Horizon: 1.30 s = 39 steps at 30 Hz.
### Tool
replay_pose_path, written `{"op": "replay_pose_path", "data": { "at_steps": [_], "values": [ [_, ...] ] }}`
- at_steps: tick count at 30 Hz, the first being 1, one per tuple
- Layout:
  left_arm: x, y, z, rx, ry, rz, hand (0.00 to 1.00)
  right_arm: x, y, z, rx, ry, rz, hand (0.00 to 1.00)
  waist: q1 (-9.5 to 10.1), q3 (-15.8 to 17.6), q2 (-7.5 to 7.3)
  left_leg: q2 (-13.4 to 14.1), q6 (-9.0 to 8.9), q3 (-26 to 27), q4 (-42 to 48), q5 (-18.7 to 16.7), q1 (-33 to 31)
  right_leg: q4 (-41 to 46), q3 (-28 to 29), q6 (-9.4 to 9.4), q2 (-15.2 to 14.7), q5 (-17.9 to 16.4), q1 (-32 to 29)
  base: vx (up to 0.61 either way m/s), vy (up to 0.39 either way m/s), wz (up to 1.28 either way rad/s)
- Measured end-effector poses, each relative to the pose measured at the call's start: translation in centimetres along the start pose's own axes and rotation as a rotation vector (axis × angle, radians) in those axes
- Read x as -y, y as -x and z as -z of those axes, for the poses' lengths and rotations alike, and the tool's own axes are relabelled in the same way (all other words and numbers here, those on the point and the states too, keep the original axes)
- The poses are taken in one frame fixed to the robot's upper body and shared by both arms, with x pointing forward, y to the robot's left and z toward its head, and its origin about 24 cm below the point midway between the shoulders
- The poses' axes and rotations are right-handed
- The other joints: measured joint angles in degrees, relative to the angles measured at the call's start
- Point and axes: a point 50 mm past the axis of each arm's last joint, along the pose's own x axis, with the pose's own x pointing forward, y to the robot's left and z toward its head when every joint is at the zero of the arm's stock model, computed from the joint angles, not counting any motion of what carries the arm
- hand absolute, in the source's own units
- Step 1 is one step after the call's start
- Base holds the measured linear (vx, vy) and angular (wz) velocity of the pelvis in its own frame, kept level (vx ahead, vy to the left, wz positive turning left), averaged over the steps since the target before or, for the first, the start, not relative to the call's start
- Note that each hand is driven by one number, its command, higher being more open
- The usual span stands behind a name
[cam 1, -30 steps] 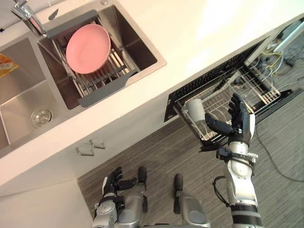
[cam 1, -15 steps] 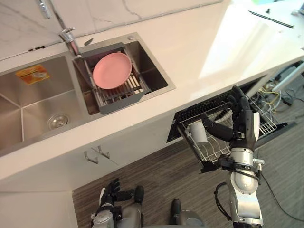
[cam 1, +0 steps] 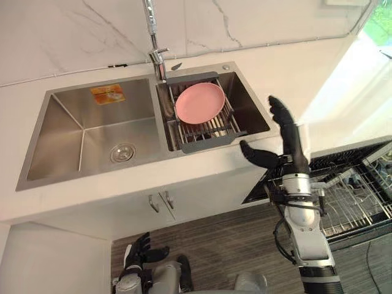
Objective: Walk over to the sink, pick up the cup, carry it to the dishwasher, place the cup inside the dishwasher, then close the dishwasher door
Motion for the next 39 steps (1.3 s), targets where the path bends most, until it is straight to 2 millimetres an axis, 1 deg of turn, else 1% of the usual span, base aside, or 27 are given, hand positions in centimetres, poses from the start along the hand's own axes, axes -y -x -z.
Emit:
{"op": "replay_pose_path", "data": {
  "at_steps": [1,2,3,4,5,6,7,8,9,11,12,13,14,15,16,17,19,21,24,26,28,34,35,39],
  "values": [
    [0.0,0.1,0.2,-0.008,-0.002,-0.001,0.90,0.2,-0.1,-0.1,0.007,0.011,-0.005,0.90,-0.40,-0.1,-0.14,-0.5,-0.79,-1.4,-1.8,1.1,1.7,-3.6,2.8,0.27,2.7,-0.2,-0.7,0.22,0.003,0.67],
    [0.0,0.1,0.3,-0.012,-0.002,0.000,0.90,0.3,-0.2,-0.1,0.013,0.019,-0.009,0.90,-0.66,-0.2,-0.21,-0.7,-0.69,-2.1,-2.2,1.3,2.2,-6.0,4.0,0.38,3.9,-0.1,-1.0,0.23,-0.016,0.77],
    [0.0,0.1,0.4,-0.015,-0.006,0.002,0.90,0.7,-0.3,-0.3,0.028,0.043,-0.015,0.90,-0.76,-1.0,-0.94,-1.7,-1.19,-3.5,-1.6,1.0,2.0,-11.1,4.9,0.48,5.1,1.3,-1.8,0.24,-0.052,0.90],
    [-0.2,0.0,0.4,-0.016,-0.016,0.000,0.90,1.1,-0.4,-0.5,0.042,0.063,-0.020,0.90,-0.92,-1.5,-1.93,-2.9,-1.54,-4.8,0.7,-0.1,1.1,-14.4,5.3,3.22,5.0,4.0,-2.3,0.25,-0.079,1.00],
    [-0.1,0.0,0.4,-0.025,-0.015,0.000,0.90,1.3,-0.4,-0.4,0.040,0.075,-0.021,0.90,-1.28,-1.9,-1.16,-2.4,-1.86,-5.9,2.2,-0.6,0.4,-14.7,4.5,3.42,5.4,4.0,-1.4,0.28,-0.112,0.80],
    [0.0,0.1,0.8,-0.034,-0.009,-0.001,0.90,1.4,-0.3,-0.3,0.036,0.082,-0.030,0.90,-0.68,-2.8,0.27,-0.7,-2.83,-6.7,3.7,-1.6,-0.3,-17.3,2.9,3.02,6.7,4.3,0.2,0.36,-0.150,0.51],
    [0.0,0.3,1.1,-0.045,-0.001,-0.003,0.90,1.4,-0.2,-0.3,0.035,0.081,-0.040,0.90,-0.47,-3.3,1.28,1.0,-3.64,-7.3,4.9,-2.7,-0.7,-20.0,1.4,2.33,8.3,4.7,2.3,0.36,-0.144,0.31],
    [-0.1,0.3,1.3,-0.051,0.007,-0.009,0.90,1.4,-0.1,-0.2,0.030,0.078,-0.041,0.90,-0.47,-3.3,1.36,1.7,-3.81,-7.2,5.4,-2.9,-0.7,-21.4,0.6,2.07,8.9,5.0,3.6,0.34,-0.156,0.33],
    [-0.2,0.3,1.4,-0.053,0.014,-0.014,0.90,1.5,0.1,0.0,0.015,0.072,-0.039,0.90,-0.43,-3.3,1.38,3.2,-4.53,-7.0,6.9,-3.4,-0.4,-24.2,-0.6,1.53,10.1,5.6,6.3,0.21,-0.108,0.30],
    [-0.2,0.3,1.3,-0.052,0.016,-0.012,0.90,1.8,0.6,0.4,-0.009,0.067,-0.027,0.90,-0.02,-3.3,1.37,5.0,-4.66,-6.0,9.9,-4.3,0.6,-28.0,-1.3,1.14,11.8,6.2,10.8,0.23,-0.100,0.17],
    [0.0,0.4,1.4,-0.053,0.018,-0.008,0.90,1.9,0.8,0.4,-0.011,0.068,-0.024,0.90,0.24,-3.3,1.37,5.8,-4.73,-4.6,12.3,-4.4,1.2,-30.2,-1.1,0.83,12.2,6.5,13.6,0.22,-0.065,-0.02],
    [0.1,0.4,1.4,-0.053,0.019,-0.006,0.90,1.9,0.8,0.3,-0.007,0.067,-0.022,0.90,0.38,-3.3,1.40,6.1,-4.71,-4.3,14.7,-4.3,0.8,-31.2,-1.0,0.71,12.2,6.7,14.9,0.21,-0.024,-0.10],
    [0.3,0.3,1.1,-0.047,0.026,0.004,0.90,2.2,0.7,0.1,0.006,0.066,-0.007,0.90,0.73,-2.8,1.57,6.7,-4.82,-4.1,19.6,-5.3,-1.7,-32.3,-0.6,0.69,12.0,6.7,16.6,0.15,0.010,-0.15],
    [0.5,0.3,1.1,-0.050,0.029,0.007,0.90,2.4,0.7,0.0,0.012,0.063,0.007,0.90,0.84,-2.8,1.76,6.7,-4.94,-4.5,17.2,-6.7,-2.5,-32.3,-0.1,0.69,11.9,6.7,17.0,0.19,0.066,-0.12],
    [0.5,0.3,1.3,-0.067,0.048,0.001,0.90,3.0,0.6,-0.1,0.017,0.067,0.028,0.90,0.59,-2.6,2.83,6.5,-5.47,-5.8,9.4,-4.4,-3.1,-32.2,-0.2,0.72,11.9,6.6,17.4,0.17,0.110,-0.09],
    [0.6,0.2,1.3,-0.077,0.063,0.007,0.90,3.5,0.8,0.0,0.011,0.070,0.051,0.90,0.91,-2.0,3.04,5.9,-4.87,-6.3,5.5,0.3,-2.1,-32.3,0.2,1.34,11.7,6.2,18.2,0.17,0.111,0.05],
    [0.6,0.2,1.3,-0.081,0.048,0.015,0.90,3.8,0.8,0.0,0.010,0.073,0.059,0.90,0.14,-1.9,2.60,3.9,-4.18,-6.7,3.2,1.4,-1.2,-32.7,0.6,1.42,10.3,6.1,17.9,0.11,0.082,0.20],
    [0.5,0.2,1.2,-0.080,0.047,0.014,0.90,3.7,0.8,0.0,0.010,0.072,0.054,0.90,0.04,-1.8,2.57,3.3,-4.15,-6.7,3.2,1.4,-1.1,-33.3,1.0,1.46,9.7,6.1,18.3,0.08,0.076,0.11],
    [0.3,0.2,1.4,-0.092,0.053,0.003,0.90,3.6,0.9,-0.1,0.011,0.077,0.048,0.90,0.03,-1.8,2.57,3.3,-3.86,-6.5,1.7,1.3,0.0,-33.3,2.6,1.52,9.5,6.2,18.5,0.04,0.029,-0.07],
    [0.1,0.2,1.6,-0.105,0.062,-0.006,0.90,3.5,0.9,0.0,0.011,0.092,0.042,0.90,0.01,-1.9,2.59,3.4,-3.97,-5.6,0.5,1.7,1.0,-33.5,3.4,1.52,9.5,6.2,18.5,0.00,-0.012,-0.24],
    [-0.3,0.3,1.8,-0.110,0.043,-0.012,0.90,3.6,1.0,0.1,0.005,0.093,0.040,0.90,-0.66,-1.9,2.55,3.2,-4.22,-4.7,-1.6,2.8,1.7,-34.3,4.0,1.58,9.3,6.2,18.3,-0.02,-0.038,-0.21],
    [-0.2,0.3,1.7,-0.091,0.029,-0.006,0.90,3.7,2.4,1.3,-0.069,0.113,0.007,0.90,-0.87,-1.9,2.55,3.1,-5.02,-4.3,-5.5,5.7,2.2,-35.0,4.6,2.01,9.5,6.5,17.2,-0.03,-0.046,-0.05],
    [0.3,0.7,2.4,-0.102,-0.004,0.022,0.90,3.3,3.5,2.0,-0.109,0.138,-0.064,0.90,-1.37,-4.7,1.96,0.6,-3.32,-4.5,-16.7,15.4,3.1,-37.3,4.7,3.56,8.3,9.2,13.9,0.00,0.000,0.00],
    [0.3,0.7,2.4,-0.102,-0.004,0.022,0.90,3.3,3.5,2.0,-0.109,0.138,-0.064,0.90,-1.36,-4.7,1.96,0.6,-3.32,-4.5,-16.7,15.4,3.1,-37.3,4.7,3.56,8.3,9.2,13.9,0.00,0.000,0.00]
  ]
}}
